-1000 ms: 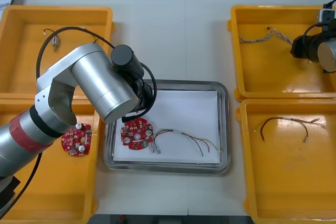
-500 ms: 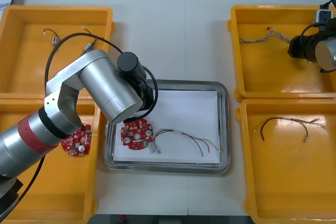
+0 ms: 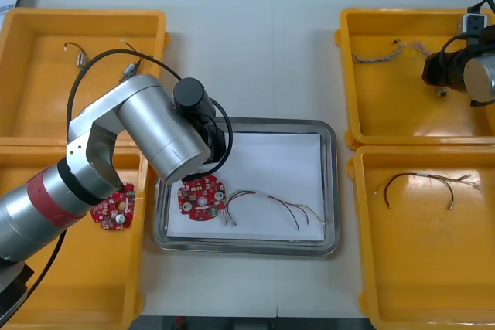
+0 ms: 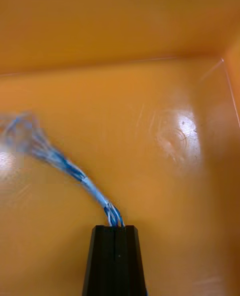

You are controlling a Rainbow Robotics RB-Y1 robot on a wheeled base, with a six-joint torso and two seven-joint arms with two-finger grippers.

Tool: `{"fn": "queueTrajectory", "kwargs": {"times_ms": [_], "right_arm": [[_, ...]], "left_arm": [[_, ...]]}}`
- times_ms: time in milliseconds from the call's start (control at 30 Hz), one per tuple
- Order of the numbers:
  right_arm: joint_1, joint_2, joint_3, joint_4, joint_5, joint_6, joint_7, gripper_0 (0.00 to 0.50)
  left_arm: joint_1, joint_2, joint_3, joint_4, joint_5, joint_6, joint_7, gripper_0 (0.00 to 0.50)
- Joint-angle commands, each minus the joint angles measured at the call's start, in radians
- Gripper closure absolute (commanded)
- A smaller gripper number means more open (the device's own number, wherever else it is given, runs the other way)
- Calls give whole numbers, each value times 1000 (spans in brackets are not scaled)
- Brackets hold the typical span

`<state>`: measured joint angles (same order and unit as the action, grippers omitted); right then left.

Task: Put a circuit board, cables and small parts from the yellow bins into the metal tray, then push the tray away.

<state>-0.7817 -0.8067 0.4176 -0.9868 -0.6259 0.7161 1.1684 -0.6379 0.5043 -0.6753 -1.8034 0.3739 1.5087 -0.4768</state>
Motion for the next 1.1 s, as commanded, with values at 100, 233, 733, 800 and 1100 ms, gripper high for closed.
{"fn": "queueTrajectory", "kwargs": {"times_ms": [100, 233, 733, 800, 1100], "right_arm": [[-39, 6, 6, -4, -26, 20, 37, 500], [-50, 4, -53, -55, -28, 138, 53, 500], [-50, 6, -145, -185, -75, 401, 83, 500], [-50, 4, -152, -201, -84, 433, 86, 500], [-48, 4, -183, -244, -156, 559, 85, 500]], "left_arm": [[15, -24, -15, -13, -16, -10, -46, 74], [15, -24, 5, -28, -9, 1, -46, 0], [-25, -23, 178, -189, 161, 263, -80, 0], [-36, -23, 206, -205, 184, 297, -85, 0], [-92, -13, 365, -221, 295, 411, -171, 0]]}}
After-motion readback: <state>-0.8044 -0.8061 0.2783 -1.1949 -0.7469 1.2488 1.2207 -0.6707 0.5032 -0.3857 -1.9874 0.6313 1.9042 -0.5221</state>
